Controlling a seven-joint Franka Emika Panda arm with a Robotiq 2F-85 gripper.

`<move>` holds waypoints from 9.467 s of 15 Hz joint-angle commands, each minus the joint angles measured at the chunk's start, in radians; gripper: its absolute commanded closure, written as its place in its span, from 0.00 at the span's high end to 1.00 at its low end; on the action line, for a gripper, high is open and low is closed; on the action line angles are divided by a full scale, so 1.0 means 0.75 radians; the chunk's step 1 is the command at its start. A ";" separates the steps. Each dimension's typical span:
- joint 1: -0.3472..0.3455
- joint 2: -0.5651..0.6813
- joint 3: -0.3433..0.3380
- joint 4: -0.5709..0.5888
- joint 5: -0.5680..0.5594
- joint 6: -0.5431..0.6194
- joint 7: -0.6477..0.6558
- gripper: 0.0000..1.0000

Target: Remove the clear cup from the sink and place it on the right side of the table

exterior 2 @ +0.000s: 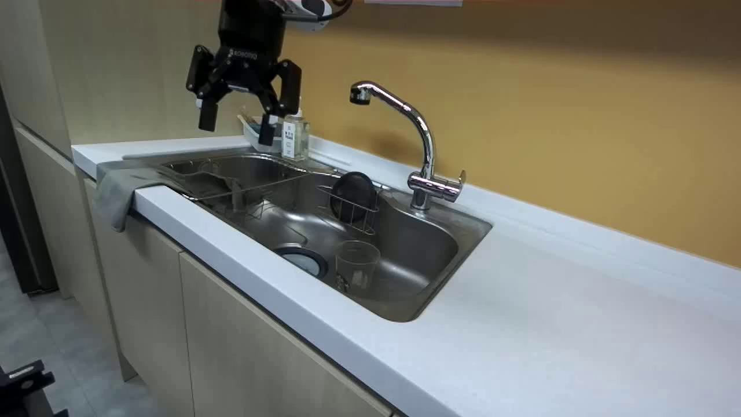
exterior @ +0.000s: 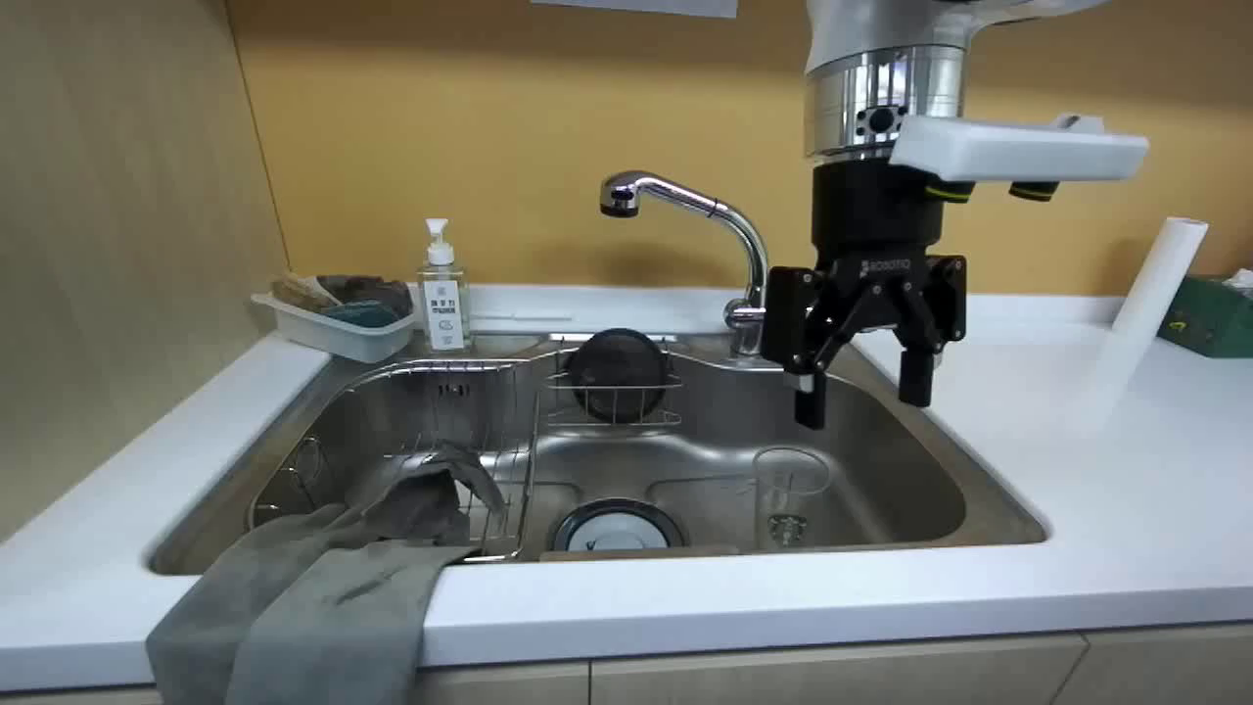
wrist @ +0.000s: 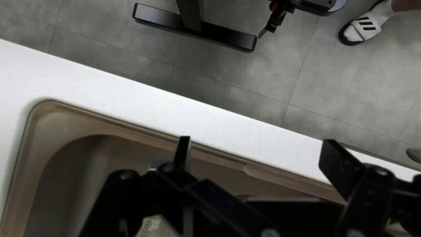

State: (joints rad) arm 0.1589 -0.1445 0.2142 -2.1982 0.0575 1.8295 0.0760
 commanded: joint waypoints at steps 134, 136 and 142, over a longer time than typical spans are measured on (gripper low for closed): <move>-0.468 0.098 -0.499 -0.211 0.184 0.858 0.907 0.21; -0.468 0.097 -0.501 -0.215 0.197 0.860 0.904 0.36; -0.470 0.076 -0.499 -0.205 0.154 0.868 0.943 0.77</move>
State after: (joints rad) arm -0.1932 -0.0553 -0.1633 -2.3446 0.1978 2.4687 0.7282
